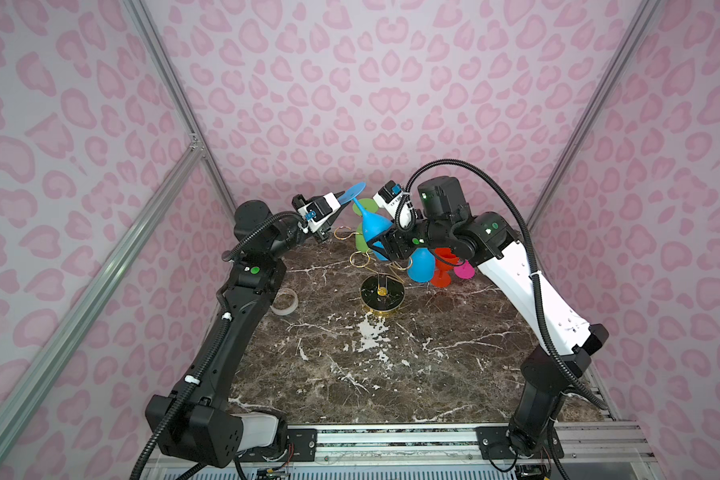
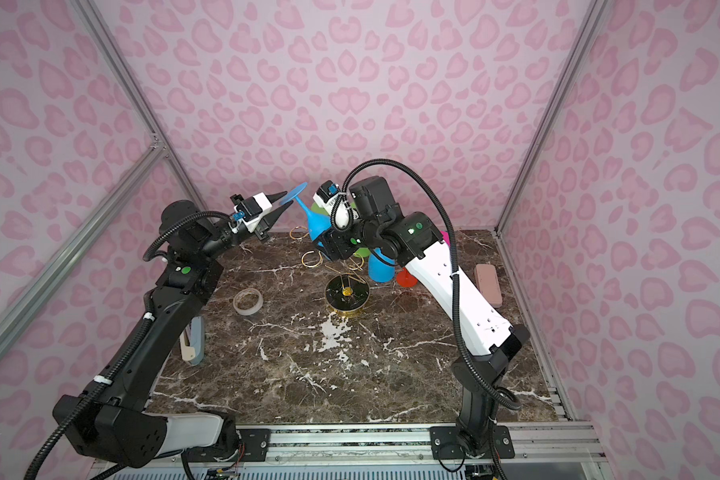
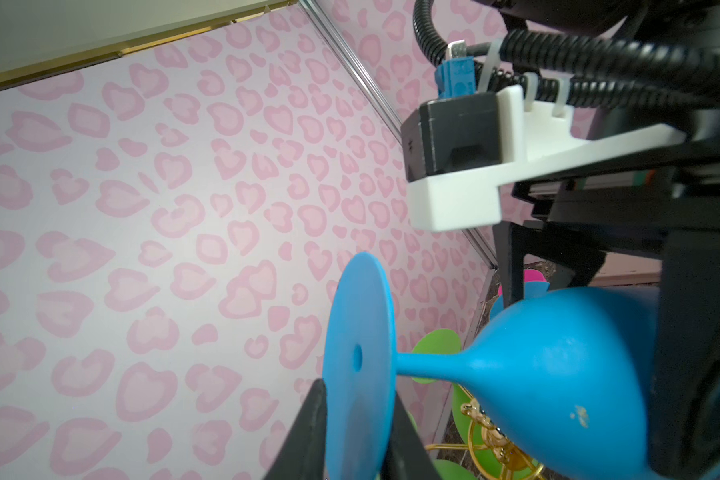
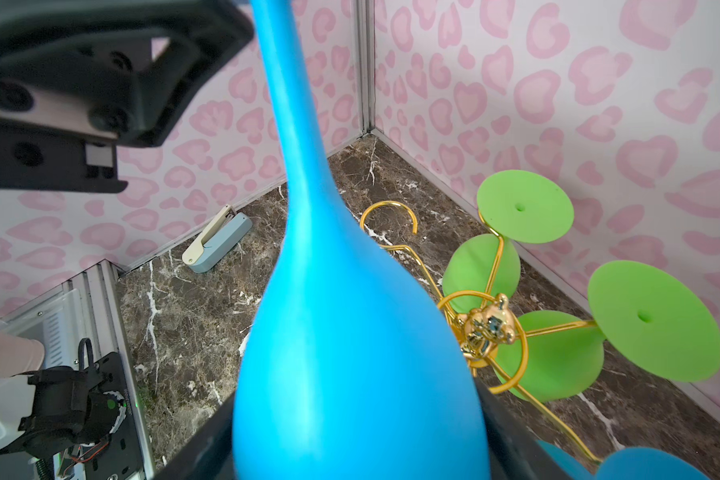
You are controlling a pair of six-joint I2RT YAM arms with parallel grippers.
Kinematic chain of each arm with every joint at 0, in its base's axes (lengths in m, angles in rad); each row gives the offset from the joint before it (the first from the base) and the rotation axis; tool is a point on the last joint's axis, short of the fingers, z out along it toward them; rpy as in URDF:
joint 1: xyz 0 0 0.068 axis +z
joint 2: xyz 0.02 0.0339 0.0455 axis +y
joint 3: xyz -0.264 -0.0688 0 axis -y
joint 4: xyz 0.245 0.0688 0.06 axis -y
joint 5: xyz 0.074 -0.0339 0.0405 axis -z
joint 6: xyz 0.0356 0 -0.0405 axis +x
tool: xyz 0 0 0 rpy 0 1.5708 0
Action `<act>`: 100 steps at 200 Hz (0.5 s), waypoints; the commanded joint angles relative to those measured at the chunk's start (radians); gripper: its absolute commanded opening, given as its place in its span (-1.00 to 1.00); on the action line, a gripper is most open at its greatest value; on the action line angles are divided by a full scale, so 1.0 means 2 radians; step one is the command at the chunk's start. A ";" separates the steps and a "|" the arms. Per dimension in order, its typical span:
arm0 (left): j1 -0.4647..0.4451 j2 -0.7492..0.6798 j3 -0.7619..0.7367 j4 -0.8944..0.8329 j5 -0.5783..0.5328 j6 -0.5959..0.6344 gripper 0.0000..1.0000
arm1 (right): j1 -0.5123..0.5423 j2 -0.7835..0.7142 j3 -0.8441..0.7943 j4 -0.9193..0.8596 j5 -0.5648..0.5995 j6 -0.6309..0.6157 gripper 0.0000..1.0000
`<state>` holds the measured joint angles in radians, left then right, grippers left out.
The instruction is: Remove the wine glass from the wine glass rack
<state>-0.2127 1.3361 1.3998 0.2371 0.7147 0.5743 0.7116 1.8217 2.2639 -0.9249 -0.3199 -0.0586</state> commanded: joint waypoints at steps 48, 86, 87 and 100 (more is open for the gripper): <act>-0.001 0.006 0.013 0.017 -0.035 -0.067 -0.93 | 0.002 -0.039 -0.052 0.047 -0.027 0.025 0.72; -0.001 0.010 0.014 0.006 -0.072 -0.121 -0.93 | -0.001 -0.128 -0.156 0.145 -0.031 0.046 0.84; -0.001 0.010 0.013 0.006 -0.072 -0.123 -0.93 | -0.002 -0.132 -0.159 0.148 -0.031 0.047 0.84; 0.000 0.011 0.012 0.004 -0.066 -0.141 -0.94 | -0.006 -0.173 -0.204 0.189 -0.032 0.053 0.86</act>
<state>-0.2180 1.3521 1.4136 0.2115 0.6430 0.3840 0.7078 1.5719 1.9614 -0.7231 -0.3519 0.0090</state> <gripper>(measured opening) 0.066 0.926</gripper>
